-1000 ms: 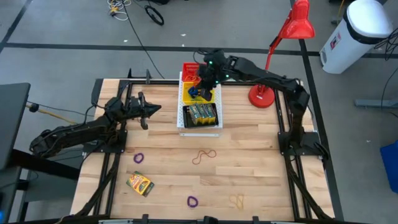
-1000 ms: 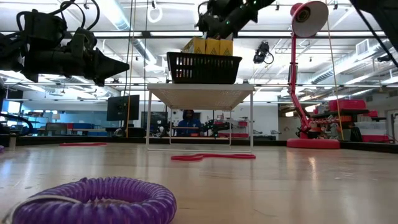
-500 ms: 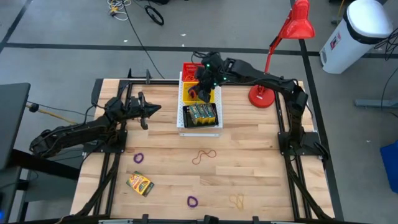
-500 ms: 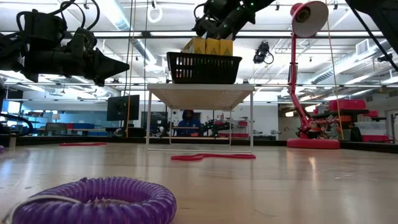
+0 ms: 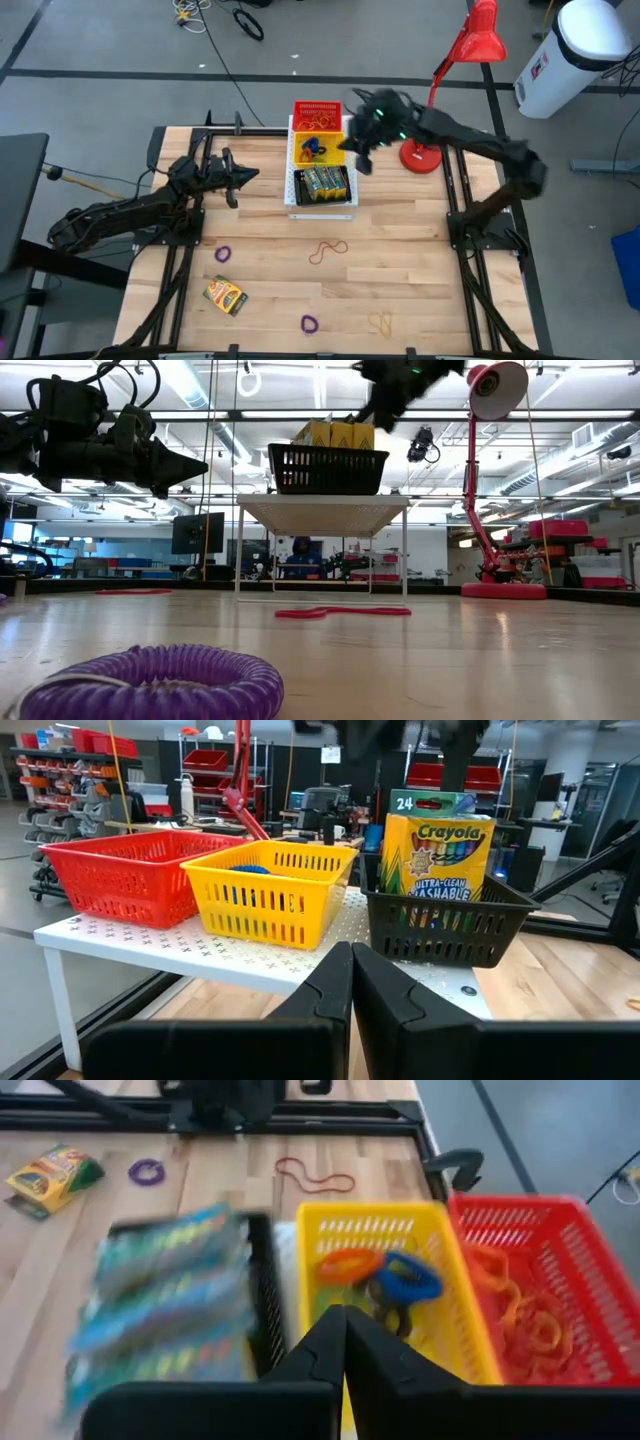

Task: Pick & Place Office Desk Supplies
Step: Put the red rubber band into the red bin on the shelf

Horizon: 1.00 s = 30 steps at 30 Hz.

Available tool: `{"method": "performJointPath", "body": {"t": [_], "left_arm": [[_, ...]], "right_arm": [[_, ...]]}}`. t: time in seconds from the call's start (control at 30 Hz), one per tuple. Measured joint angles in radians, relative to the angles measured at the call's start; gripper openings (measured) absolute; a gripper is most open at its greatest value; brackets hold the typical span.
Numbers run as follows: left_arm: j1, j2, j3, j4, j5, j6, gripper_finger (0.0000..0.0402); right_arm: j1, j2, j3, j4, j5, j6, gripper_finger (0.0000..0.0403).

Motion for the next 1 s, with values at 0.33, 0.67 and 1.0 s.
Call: {"method": "performJointPath", "body": {"t": [0.33, 0.67, 1.0], "left_arm": [[0.0, 0.0, 0.0, 0.0, 0.0, 0.0, 0.0014], [0.0, 0.0, 0.0, 0.108, 0.0, -0.02, 0.0014], [0.0, 0.0, 0.001, 0.262, -0.007, -0.265, 0.0014]], "right_arm": [[0.107, -0.518, -0.703, 0.431, 0.063, 0.104, 0.0005], [0.309, -0.841, -1.288, 0.949, 0.051, 0.202, 0.0012], [0.439, -0.886, -1.55, 1.26, 0.052, 0.219, 0.0013]]}}
